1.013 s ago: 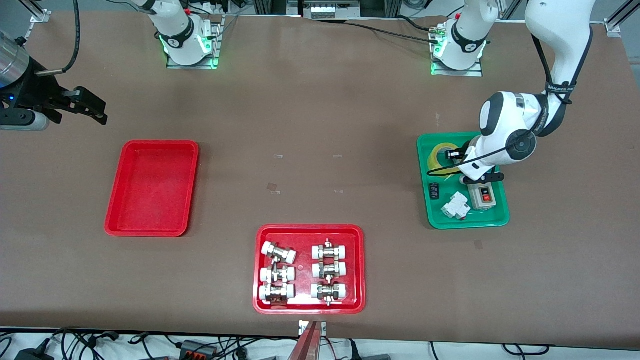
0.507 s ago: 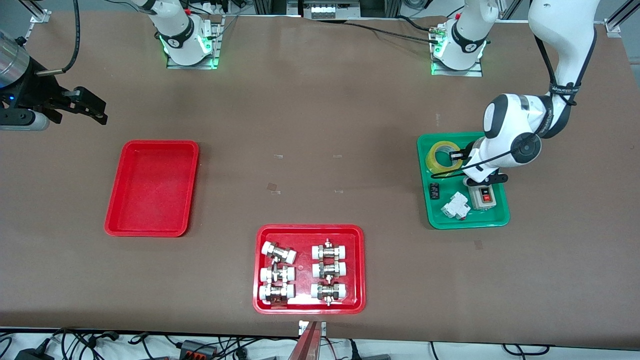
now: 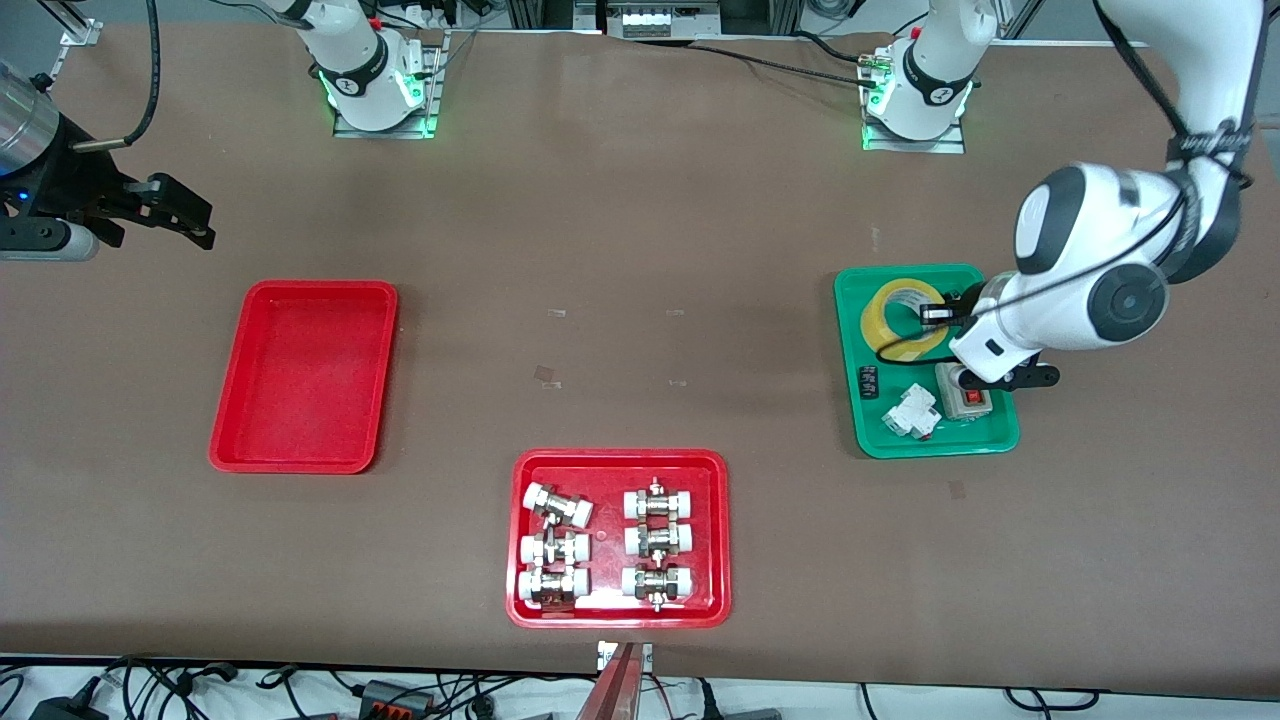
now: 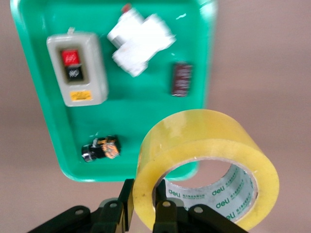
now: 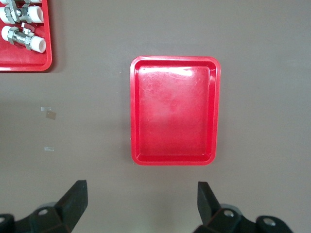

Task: Left arm passes tape to right arm into tray
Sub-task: 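Carry the tape toward the middle while the right gripper reaches toward it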

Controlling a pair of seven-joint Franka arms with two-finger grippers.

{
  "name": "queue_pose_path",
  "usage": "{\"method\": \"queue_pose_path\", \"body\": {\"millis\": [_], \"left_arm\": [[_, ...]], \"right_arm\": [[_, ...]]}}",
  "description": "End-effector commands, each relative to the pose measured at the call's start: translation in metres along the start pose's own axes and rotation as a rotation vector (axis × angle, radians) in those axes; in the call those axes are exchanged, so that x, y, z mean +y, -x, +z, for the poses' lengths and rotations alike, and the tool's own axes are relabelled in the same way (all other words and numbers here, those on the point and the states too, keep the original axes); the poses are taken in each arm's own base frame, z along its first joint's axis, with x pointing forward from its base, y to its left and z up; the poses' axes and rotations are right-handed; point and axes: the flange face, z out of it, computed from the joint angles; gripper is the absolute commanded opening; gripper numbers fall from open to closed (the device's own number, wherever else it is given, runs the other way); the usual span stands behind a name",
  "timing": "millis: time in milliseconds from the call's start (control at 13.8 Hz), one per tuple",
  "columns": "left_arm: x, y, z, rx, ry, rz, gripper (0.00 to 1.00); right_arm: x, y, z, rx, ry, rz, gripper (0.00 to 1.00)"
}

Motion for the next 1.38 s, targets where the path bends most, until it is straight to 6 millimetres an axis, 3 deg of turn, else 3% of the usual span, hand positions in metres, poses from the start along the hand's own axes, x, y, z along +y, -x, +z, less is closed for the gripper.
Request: {"method": "queue_pose_path", "body": {"millis": [0, 72, 145, 217, 289, 434, 507, 724, 868, 1013, 1158, 1303], "left_arm": [[0.075, 0.026, -0.092, 0.099, 0.066, 0.135, 0.01], [0.103, 0.027, -0.100, 0.113, 0.095, 0.173, 0.01], [0.120, 0.022, -0.094, 0.093, 0.127, 0.150, 0.01], [0.127, 0.018, -0.091, 0.083, 0.159, 0.122, 0.01], [0.147, 0.012, -0.077, 0.053, 0.209, 0.135, 0.01], [0.177, -0.012, -0.079, 0.091, 0.332, 0.149, 0.01], [0.206, -0.012, -0.069, 0.104, 0.342, 0.173, 0.01], [0.254, -0.022, -0.047, 0.175, 0.413, 0.026, 0.01], [0.281, -0.030, -0.031, 0.207, 0.489, -0.097, 0.01], [0.301, -0.034, -0.022, 0.126, 0.676, -0.238, 0.05], [0.321, -0.026, -0.011, 0.077, 0.719, -0.274, 0.05], [0.333, -0.031, 0.004, 0.076, 0.756, -0.350, 0.05]], "right_arm": [[0.002, 0.003, 0.001, -0.012, -0.004, 0.008, 1.00], [0.003, 0.003, 0.002, -0.015, -0.004, 0.009, 1.00], [0.004, 0.003, 0.004, -0.019, -0.004, 0.003, 1.00], [0.004, -0.003, 0.013, -0.036, -0.004, -0.004, 1.00], [0.003, -0.004, 0.023, -0.063, -0.002, -0.007, 1.00], [0.000, -0.008, 0.041, -0.124, -0.014, -0.017, 1.00], [-0.005, -0.007, 0.043, -0.142, -0.057, -0.036, 1.00], [-0.022, -0.014, 0.067, -0.214, -0.239, -0.094, 1.00], [-0.041, -0.025, 0.090, -0.256, -0.416, -0.107, 1.00], [-0.067, -0.042, 0.107, -0.255, -0.601, -0.084, 1.00], [-0.106, -0.056, 0.120, -0.189, -0.690, -0.107, 1.00], [-0.134, -0.071, 0.142, -0.131, -0.743, -0.105, 1.00]]}}
